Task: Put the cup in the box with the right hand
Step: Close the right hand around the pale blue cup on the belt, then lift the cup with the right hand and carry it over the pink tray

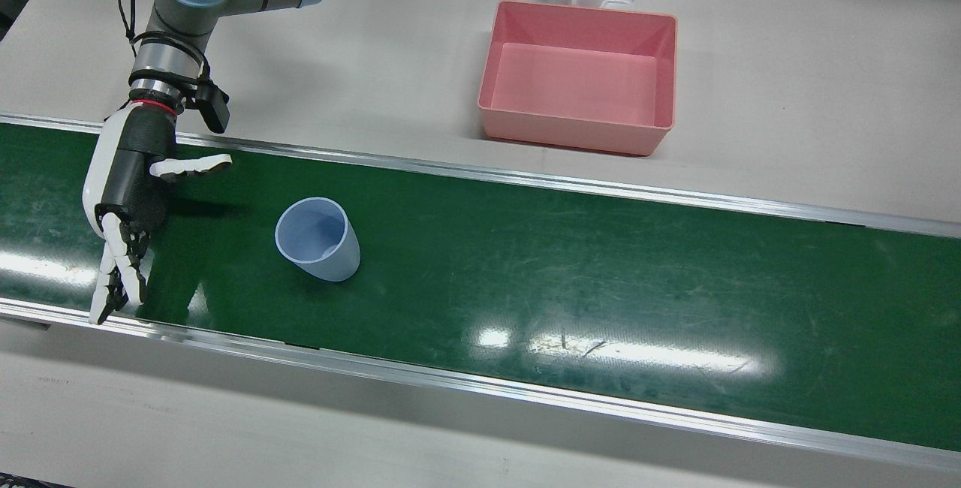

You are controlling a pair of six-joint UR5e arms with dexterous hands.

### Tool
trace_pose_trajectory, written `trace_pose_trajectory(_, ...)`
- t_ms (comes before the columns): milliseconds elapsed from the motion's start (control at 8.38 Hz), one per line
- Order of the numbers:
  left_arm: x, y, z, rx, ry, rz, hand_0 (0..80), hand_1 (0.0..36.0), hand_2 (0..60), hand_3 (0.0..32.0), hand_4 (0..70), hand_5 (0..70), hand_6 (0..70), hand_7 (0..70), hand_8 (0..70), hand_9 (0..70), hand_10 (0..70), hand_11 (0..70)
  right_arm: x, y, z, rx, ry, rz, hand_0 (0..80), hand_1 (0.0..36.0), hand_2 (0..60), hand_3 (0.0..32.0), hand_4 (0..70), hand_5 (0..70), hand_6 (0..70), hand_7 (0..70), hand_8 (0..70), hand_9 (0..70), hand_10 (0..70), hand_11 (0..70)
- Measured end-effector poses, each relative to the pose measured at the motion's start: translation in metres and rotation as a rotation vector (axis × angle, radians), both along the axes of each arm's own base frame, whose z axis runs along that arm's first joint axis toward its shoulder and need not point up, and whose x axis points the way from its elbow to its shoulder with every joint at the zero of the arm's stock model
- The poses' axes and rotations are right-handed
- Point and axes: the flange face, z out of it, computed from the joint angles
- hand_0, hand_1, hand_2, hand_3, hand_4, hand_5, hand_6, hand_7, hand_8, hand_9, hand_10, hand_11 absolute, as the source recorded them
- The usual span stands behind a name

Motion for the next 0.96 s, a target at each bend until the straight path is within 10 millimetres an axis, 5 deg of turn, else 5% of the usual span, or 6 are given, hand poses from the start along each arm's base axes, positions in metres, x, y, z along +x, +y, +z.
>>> trace_pose_trajectory(239,0.000,0.000,0.000,0.000,0.000,0.000,0.0,0.0,0.0,0.0,0.0,0.0,0.0,0.0,0.0,0.0,0.0,0.0,-0.002,0.001,0.001,-0.001,0.001,-0.004,45.1,9.7,0.0,0.0,0.0,3.7,3.6,9.8,1.6,1.1,1.7,3.7)
trace_pose_trajectory(358,0.000,0.000,0.000,0.001,0.000,0.000,0.0,0.0,0.0,0.0,0.0,0.0,0.0,0.0,0.0,0.0,0.0,0.0,-0.003,0.001,0.001,-0.002,0.002,-0.006,45.5,11.0,4.0,0.0,3.9,3.8,7.8,30.3,5.4,12.4,4.1,7.0)
trace_pose_trajectory(478,0.000,0.000,0.000,0.001,0.000,-0.001,0.0,0.0,0.0,0.0,0.0,0.0,0.0,0.0,0.0,0.0,0.0,0.0,-0.003,0.001,0.001,-0.003,0.004,-0.005,44.8,14.0,32.2,0.0,27.0,6.9,21.1,70.0,31.4,54.3,22.5,33.0)
trace_pose_trajectory(597,0.000,0.000,0.000,0.001,0.000,0.000,0.0,0.0,0.0,0.0,0.0,0.0,0.0,0.0,0.0,0.0,0.0,0.0,-0.001,0.000,0.001,-0.003,0.011,0.000,45.6,27.7,60.0,0.0,40.9,13.5,36.8,70.0,58.4,70.0,46.7,66.2)
trace_pose_trajectory(716,0.000,0.000,0.000,0.000,0.000,0.000,0.0,0.0,0.0,0.0,0.0,0.0,0.0,0.0,0.0,0.0,0.0,0.0,0.005,-0.003,0.001,-0.004,0.024,0.014,47.1,34.9,60.0,0.0,41.3,16.4,41.2,70.0,64.8,70.0,53.2,70.0)
trace_pose_trajectory(955,0.000,0.000,0.000,0.000,-0.001,-0.001,0.0,0.0,0.0,0.0,0.0,0.0,0.0,0.0,0.0,0.0,0.0,0.0,0.028,-0.011,0.001,-0.006,0.047,0.059,49.7,36.0,60.0,0.0,34.8,17.2,39.8,70.0,62.9,70.0,51.4,70.0)
